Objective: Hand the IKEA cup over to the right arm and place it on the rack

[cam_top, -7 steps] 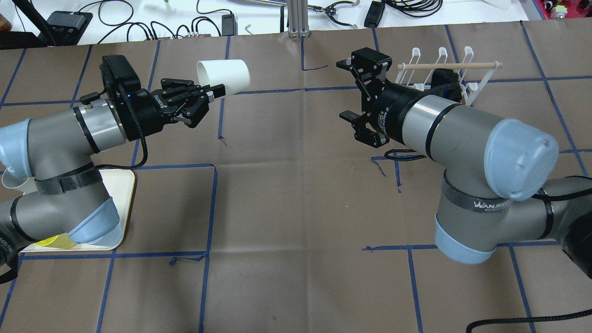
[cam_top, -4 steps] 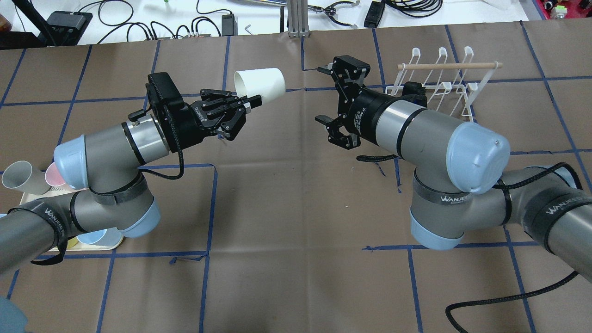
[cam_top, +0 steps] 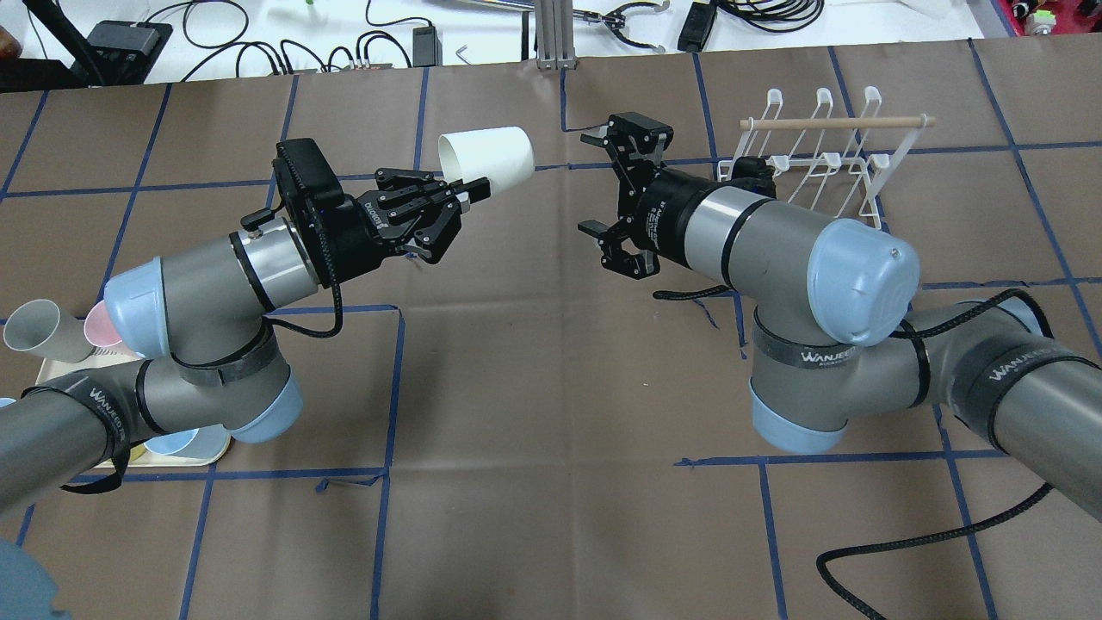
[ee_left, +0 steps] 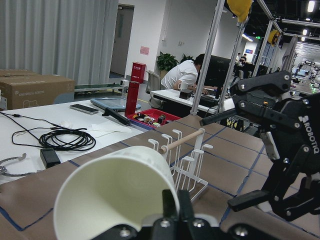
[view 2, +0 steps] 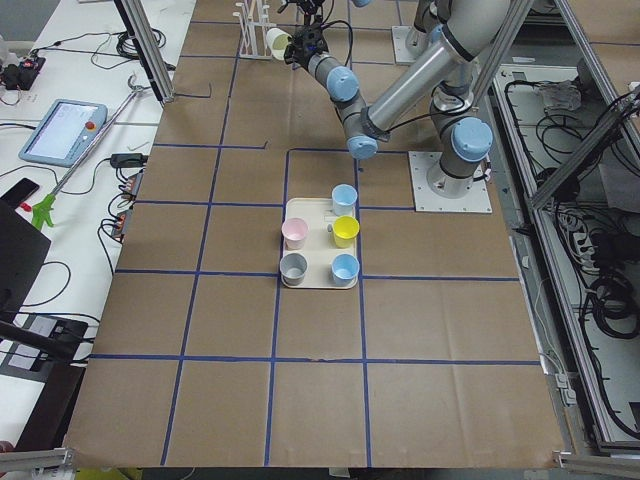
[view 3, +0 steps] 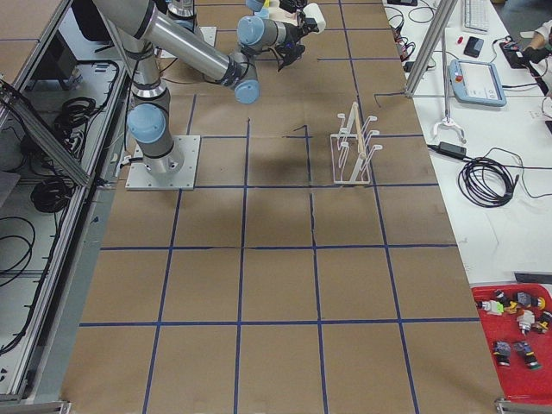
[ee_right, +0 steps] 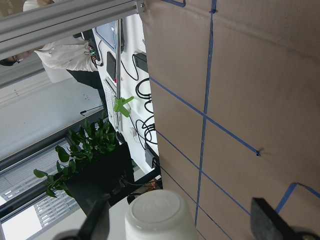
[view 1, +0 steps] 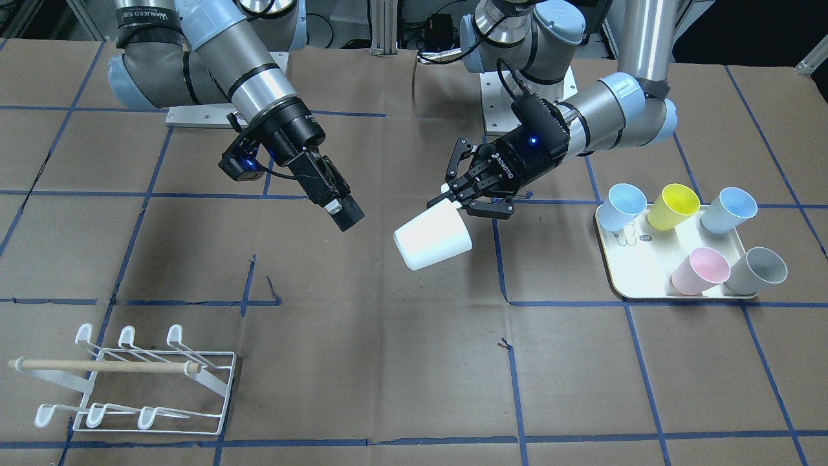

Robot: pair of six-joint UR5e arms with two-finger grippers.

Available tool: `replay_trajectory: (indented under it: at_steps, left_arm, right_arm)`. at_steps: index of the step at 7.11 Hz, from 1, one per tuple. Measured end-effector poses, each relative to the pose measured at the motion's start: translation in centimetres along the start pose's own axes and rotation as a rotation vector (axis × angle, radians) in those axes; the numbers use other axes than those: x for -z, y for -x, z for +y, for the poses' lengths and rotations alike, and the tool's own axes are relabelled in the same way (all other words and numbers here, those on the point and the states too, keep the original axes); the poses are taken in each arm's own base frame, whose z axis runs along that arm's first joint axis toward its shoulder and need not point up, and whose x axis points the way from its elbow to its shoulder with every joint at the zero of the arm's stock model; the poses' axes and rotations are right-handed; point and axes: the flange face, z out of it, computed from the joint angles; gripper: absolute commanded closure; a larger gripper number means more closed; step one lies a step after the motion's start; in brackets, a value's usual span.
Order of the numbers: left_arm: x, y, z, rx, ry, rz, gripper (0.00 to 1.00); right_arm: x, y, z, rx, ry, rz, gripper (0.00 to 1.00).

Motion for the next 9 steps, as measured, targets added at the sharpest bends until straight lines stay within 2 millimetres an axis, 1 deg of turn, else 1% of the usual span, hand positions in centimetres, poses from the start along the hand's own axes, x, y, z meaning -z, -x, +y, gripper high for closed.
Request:
replay_trajectory:
  at_steps: [2,3,7,9]
  left_arm:
    - [0.0,-0.1,0.0,0.001,0.001,0.002,0.93]
    - [-0.1,-0.1,0.0,0.000,0.001,0.003,0.92]
    - [-0.2,-0.2,0.0,-0.001,0.001,0.006,0.91]
    - [-0.2,-0.2,0.0,-0.002,0.001,0.007,0.91]
  right_arm:
    - [-2.4,0.4,1.4,0.029,0.040,0.008,0.00]
    - [-3.2,0.3,2.1,0.039,0.055,0.012,0.00]
    - [-3.8,0.2,2.8,0.047,0.071,0.017,0.00]
    - [-4.7,0.4,3.0,0.053,0.079,0.018,0.00]
